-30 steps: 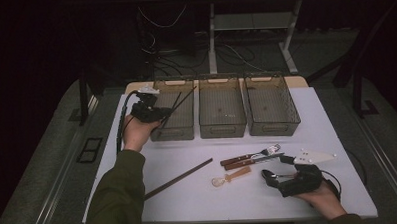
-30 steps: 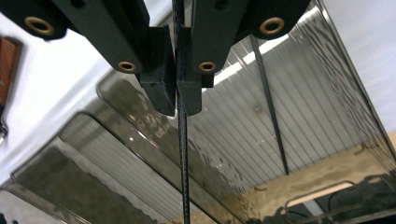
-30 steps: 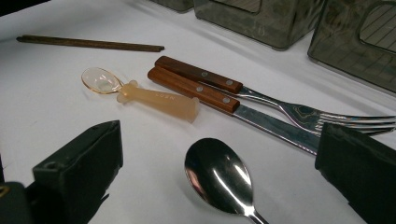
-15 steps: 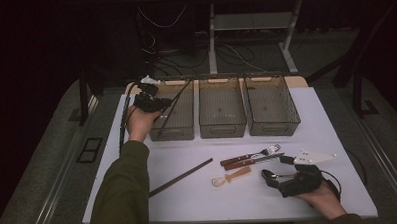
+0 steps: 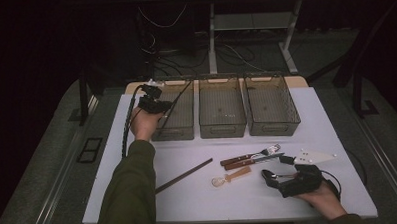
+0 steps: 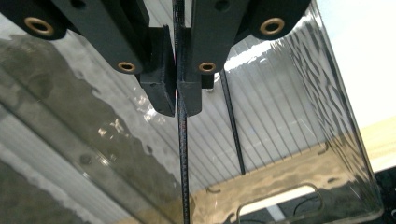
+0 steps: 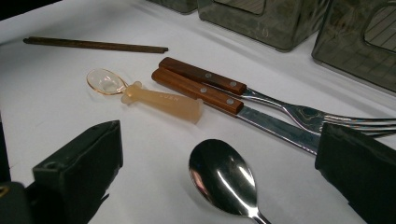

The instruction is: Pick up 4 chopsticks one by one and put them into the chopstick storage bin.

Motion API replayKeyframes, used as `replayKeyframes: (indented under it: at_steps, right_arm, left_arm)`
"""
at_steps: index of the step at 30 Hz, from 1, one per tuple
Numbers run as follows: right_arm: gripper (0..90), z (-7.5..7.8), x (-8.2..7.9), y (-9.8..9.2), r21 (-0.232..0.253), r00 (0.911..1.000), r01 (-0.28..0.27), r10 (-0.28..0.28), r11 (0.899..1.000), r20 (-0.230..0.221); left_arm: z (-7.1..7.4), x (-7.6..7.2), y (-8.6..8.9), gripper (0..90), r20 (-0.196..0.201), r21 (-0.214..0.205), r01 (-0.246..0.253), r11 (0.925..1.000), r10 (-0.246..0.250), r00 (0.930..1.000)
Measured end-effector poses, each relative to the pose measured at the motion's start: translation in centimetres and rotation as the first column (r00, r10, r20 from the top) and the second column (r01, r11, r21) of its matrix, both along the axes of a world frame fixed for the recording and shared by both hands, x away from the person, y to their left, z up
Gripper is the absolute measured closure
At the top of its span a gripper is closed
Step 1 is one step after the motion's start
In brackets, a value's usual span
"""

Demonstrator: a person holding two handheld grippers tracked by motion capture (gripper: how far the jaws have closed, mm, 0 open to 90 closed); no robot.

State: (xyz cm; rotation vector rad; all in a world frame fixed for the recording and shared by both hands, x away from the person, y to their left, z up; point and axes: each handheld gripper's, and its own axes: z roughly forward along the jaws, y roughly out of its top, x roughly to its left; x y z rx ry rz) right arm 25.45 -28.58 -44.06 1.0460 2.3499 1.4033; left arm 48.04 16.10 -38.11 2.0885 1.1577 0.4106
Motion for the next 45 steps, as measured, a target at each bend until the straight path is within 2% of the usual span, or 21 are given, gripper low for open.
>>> replayKeyframes:
  at_steps: [5,10,12,15,24,29,31,34,36,42,45]
  right_arm:
    - [1.1,0.0,0.0,0.0,0.001,1.0,-0.002,0.002,1.0,0.0]
    - [1.1,0.0,0.0,0.1,0.0,1.0,-0.004,0.004,1.0,-0.001]
    - [1.1,0.0,0.0,0.1,0.001,1.0,-0.004,0.004,1.0,0.0]
    - [1.1,0.0,-0.1,0.1,0.0,1.0,-0.005,0.005,1.0,0.0]
    - [1.1,0.1,-0.1,0.1,-0.002,1.0,-0.006,0.006,1.0,0.002]
    - [1.1,0.1,-0.1,0.1,-0.003,1.0,-0.007,0.007,1.0,0.001]
    - [1.1,0.1,-0.1,0.1,-0.003,1.0,-0.007,0.007,1.0,0.003]
    - [1.1,0.1,-0.1,0.1,-0.004,1.0,-0.007,0.007,1.0,0.002]
    - [1.1,0.1,-0.1,0.1,-0.003,1.0,-0.006,0.006,1.0,0.002]
    - [1.1,0.1,-0.1,0.2,-0.004,1.0,-0.005,0.005,1.0,0.004]
    - [1.1,0.1,-0.1,0.2,-0.004,1.0,-0.005,0.005,1.0,0.006]
  left_arm:
    - [-0.6,0.2,0.3,85.9,-0.031,0.015,-0.03,0.9994,0.03,0.9991]
    - [-0.6,0.2,0.3,85.6,-0.041,0.021,-0.044,0.9988,0.045,0.9981]
    - [-0.5,0.2,0.3,84.7,-0.038,0.017,-0.045,0.9988,0.046,0.9982]
    - [-0.4,0.2,0.3,75.3,-0.025,0.019,-0.063,0.9978,0.064,0.9977]
    - [0.0,-0.1,0.2,61.5,0.018,0.024,-0.051,0.9984,0.051,0.9986]
    - [0.6,-0.4,0.2,54.1,0.037,0.01,-0.022,0.9997,0.022,0.9991]
    - [0.9,-0.6,0.2,52.5,0.05,0.005,-0.001,1.0,0.001,0.9987]
    - [1.4,-1.1,0.2,49.3,0.049,-0.015,0.035,0.9993,-0.035,0.9982]
    - [1.7,-1.5,0.2,46.8,0.058,-0.034,0.054,0.998,-0.052,0.997]
    - [2.7,-2.9,0.5,40.5,0.076,-0.055,0.118,0.9915,-0.114,0.9906]
    - [3.1,-3.8,0.5,38.5,0.09,-0.052,0.139,0.9889,-0.134,0.9868]
